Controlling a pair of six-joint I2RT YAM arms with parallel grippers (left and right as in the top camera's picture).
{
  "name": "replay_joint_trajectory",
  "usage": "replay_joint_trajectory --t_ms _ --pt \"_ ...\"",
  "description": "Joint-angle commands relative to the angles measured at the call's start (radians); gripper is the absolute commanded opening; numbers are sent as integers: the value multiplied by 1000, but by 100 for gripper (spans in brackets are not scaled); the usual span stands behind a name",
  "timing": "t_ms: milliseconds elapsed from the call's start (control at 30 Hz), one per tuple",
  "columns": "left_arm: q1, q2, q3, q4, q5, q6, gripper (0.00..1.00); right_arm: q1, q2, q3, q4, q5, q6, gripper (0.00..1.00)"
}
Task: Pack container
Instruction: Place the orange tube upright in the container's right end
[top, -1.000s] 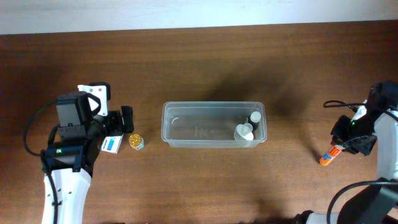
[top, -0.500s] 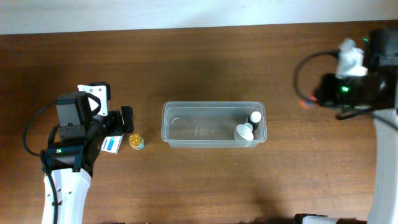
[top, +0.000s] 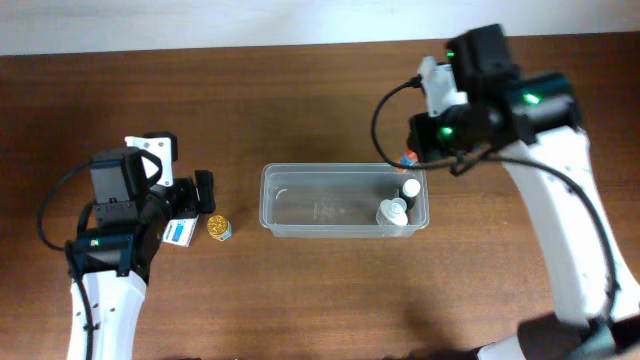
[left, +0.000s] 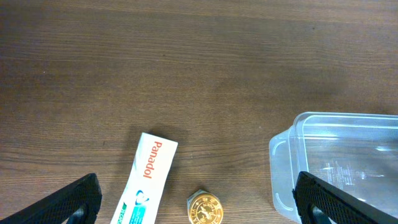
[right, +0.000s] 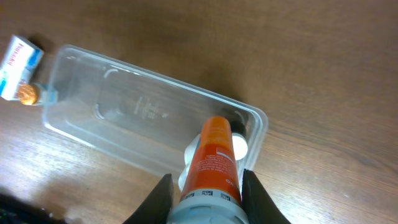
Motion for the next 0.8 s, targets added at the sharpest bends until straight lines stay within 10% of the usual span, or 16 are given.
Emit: replay_joint_trajectory --t_ms 0,767 --pt "5 2 20 -1 8 -3 99 20 58 0 19 2 -11 21" --pt "5 2 20 0 7 -3 99 23 230 -216 229 24 -19 20"
